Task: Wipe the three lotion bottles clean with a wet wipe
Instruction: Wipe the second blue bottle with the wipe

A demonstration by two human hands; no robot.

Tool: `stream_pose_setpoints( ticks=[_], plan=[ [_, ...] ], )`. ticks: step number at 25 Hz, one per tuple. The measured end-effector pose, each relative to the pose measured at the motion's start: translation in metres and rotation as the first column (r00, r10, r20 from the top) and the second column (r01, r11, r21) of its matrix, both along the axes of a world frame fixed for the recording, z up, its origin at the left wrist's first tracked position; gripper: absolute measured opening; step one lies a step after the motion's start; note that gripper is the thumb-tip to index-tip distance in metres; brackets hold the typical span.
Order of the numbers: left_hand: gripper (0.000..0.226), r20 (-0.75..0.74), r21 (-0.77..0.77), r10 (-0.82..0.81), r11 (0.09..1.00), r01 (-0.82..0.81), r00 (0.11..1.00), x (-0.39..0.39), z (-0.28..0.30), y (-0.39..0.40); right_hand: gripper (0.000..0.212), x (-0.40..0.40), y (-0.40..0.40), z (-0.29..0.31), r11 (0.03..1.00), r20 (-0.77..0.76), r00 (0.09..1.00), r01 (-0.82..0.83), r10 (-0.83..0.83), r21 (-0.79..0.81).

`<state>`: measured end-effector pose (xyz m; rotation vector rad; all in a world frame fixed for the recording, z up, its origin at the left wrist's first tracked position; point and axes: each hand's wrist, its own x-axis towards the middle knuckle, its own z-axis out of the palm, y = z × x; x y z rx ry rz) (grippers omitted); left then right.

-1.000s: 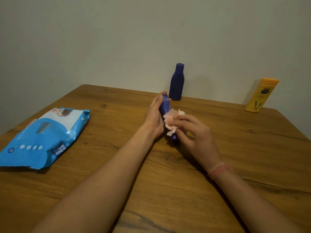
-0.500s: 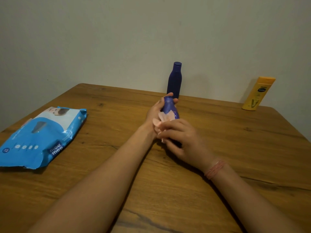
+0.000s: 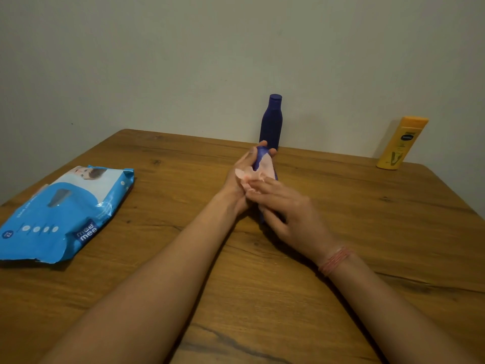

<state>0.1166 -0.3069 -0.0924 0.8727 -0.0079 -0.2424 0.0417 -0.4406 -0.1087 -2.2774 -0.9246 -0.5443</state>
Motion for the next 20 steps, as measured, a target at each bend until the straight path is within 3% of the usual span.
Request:
stream_pose_setpoints(
  ticks=[2, 4, 6, 7, 11, 15, 17, 20],
  plan=[
    [0.030, 0.015, -0.020, 0.006, 1.000, -0.005, 1.000, 0.000, -0.001, 0.001, 0.044, 0.002, -0.002, 0.000, 0.991, -0.014, 0.998, 0.063, -0.062, 0.120],
    [0.030, 0.029, 0.028, -0.020, 0.999, 0.019, 0.999, -0.001, -0.004, 0.000, 0.053, 0.004, -0.011, 0.003, 0.945, -0.174, 0.973, 0.195, -0.152, 0.262],
    [0.023, 0.059, 0.098, -0.046, 0.994, 0.040, 0.997, -0.002, -0.004, -0.001, 0.063, 0.006, -0.021, 0.004, 0.926, -0.346, 0.921, 0.275, -0.177, 0.259],
    [0.021, 0.081, 0.126, -0.057, 0.991, 0.046, 0.995, -0.003, -0.003, -0.001, 0.067, 0.007, -0.024, 0.005, 0.935, -0.356, 0.912, 0.289, -0.204, 0.206],
    [0.019, 0.143, 0.189, -0.066, 0.981, 0.038, 0.987, -0.006, 0.001, -0.001, 0.071, 0.008, -0.028, 0.004, 0.938, -0.090, 0.934, 0.347, -0.346, -0.002],
    [0.021, 0.152, 0.187, -0.035, 0.982, 0.006, 0.988, -0.004, -0.001, 0.000, 0.069, 0.007, -0.019, 0.002, 0.919, 0.125, 0.917, 0.389, -0.379, -0.066],
    [0.028, 0.147, 0.213, -0.023, 0.977, -0.009, 0.989, -0.003, -0.003, -0.001, 0.065, 0.008, -0.019, 0.001, 0.910, 0.137, 0.912, 0.401, -0.386, -0.102],
    [0.038, 0.170, 0.309, 0.010, 0.949, -0.063, 0.985, 0.000, -0.009, -0.006, 0.062, 0.010, -0.023, 0.002, 0.898, 0.036, 0.907, 0.421, -0.420, -0.125]
  ],
)
